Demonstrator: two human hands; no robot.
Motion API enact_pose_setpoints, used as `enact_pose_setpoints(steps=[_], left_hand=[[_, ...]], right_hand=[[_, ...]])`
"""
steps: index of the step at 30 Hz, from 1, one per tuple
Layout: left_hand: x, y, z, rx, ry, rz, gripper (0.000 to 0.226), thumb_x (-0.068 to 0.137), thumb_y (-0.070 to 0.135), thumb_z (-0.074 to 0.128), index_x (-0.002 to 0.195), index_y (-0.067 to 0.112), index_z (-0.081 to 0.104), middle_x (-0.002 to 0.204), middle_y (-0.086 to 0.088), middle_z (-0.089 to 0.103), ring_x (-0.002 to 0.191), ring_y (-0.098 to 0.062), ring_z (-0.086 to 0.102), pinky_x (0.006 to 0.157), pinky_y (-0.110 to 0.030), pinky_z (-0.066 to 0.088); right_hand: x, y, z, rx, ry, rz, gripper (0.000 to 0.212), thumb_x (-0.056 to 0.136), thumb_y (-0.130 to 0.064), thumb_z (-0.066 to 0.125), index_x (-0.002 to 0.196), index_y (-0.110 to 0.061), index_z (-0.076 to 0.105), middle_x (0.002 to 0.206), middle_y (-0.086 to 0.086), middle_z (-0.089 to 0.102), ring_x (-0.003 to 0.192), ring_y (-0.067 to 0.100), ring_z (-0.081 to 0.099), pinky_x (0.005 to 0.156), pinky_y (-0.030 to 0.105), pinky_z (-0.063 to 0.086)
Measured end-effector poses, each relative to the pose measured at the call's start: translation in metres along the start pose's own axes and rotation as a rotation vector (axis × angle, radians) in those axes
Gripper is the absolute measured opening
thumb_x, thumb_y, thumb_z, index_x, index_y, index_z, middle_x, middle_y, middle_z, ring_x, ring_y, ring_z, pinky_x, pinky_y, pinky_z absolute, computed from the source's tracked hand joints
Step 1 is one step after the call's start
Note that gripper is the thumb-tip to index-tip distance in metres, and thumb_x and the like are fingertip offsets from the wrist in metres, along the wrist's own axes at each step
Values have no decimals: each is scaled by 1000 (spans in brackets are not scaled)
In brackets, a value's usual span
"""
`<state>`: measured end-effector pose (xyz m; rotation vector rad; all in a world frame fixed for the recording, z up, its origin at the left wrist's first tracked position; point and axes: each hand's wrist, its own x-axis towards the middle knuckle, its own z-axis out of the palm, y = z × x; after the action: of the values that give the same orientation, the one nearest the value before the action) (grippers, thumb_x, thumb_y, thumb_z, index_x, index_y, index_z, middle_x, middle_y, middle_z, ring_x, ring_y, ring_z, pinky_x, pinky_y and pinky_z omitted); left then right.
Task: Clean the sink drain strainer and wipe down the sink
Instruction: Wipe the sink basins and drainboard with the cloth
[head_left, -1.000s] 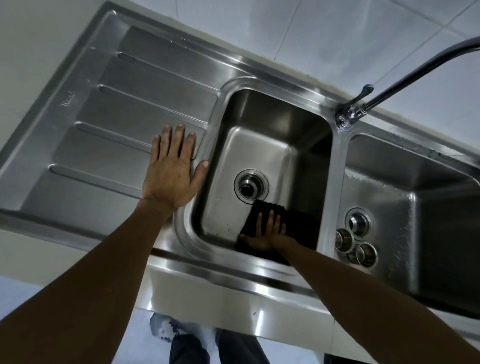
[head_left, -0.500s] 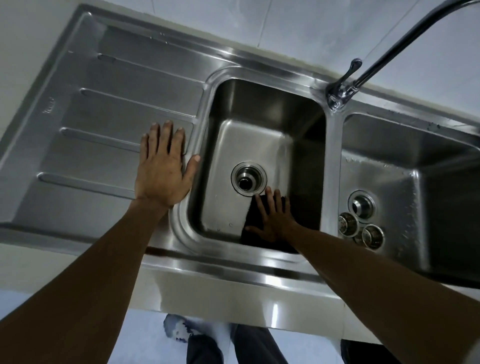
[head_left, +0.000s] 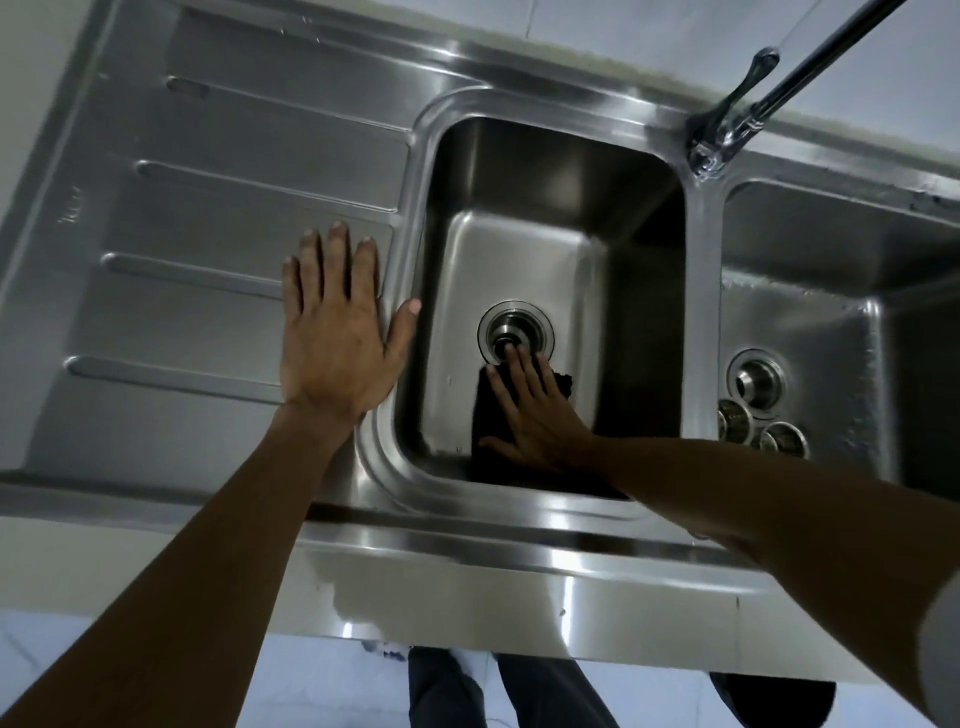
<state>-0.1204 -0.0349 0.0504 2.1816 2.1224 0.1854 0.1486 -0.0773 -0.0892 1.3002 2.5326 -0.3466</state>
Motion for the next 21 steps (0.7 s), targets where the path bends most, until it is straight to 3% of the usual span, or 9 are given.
enact_pose_setpoints(steps=[4,9,14,18,21], left_hand=[[2,0,1,24,5,4,78,101,64,18,155,9,20,163,-22,17,151,-41,11,122,-56,11],[2,0,0,11,11,2,75,101,62,22,155,9,21,163,-21,18,151,-40,12,123,-54,9],[0,0,-4,-15,6,-1,73,102,59,22,156,10,21,164,-19,16,153,-37,8,124,-53,8],[-1,-1,-2,-11,13,-8,73,102,60,21,156,11,21,164,-18,17,152,-37,9,124,-50,6],[0,0,-3,-11,18,-2,73,102,61,20,156,11,20,164,-19,17,152,-37,9,123,-49,5]], right_hand=[[33,-37,-3,59,79,-13,99,92,-77,23,157,-2,16,161,32,3,151,45,-2,120,61,7],[57,-57,-6,56,131,-54,93,96,-70,26,157,0,13,162,30,3,151,44,-2,121,60,7],[52,-50,-14,46,173,-58,100,93,-76,27,157,-1,12,162,30,2,151,45,-2,119,63,6],[37,-25,-12,-35,150,-378,89,98,-67,28,157,-2,13,163,24,9,152,41,3,121,59,8],[34,-20,-9,-97,47,-440,79,102,-60,28,158,-6,12,164,21,6,152,39,0,121,57,9]])
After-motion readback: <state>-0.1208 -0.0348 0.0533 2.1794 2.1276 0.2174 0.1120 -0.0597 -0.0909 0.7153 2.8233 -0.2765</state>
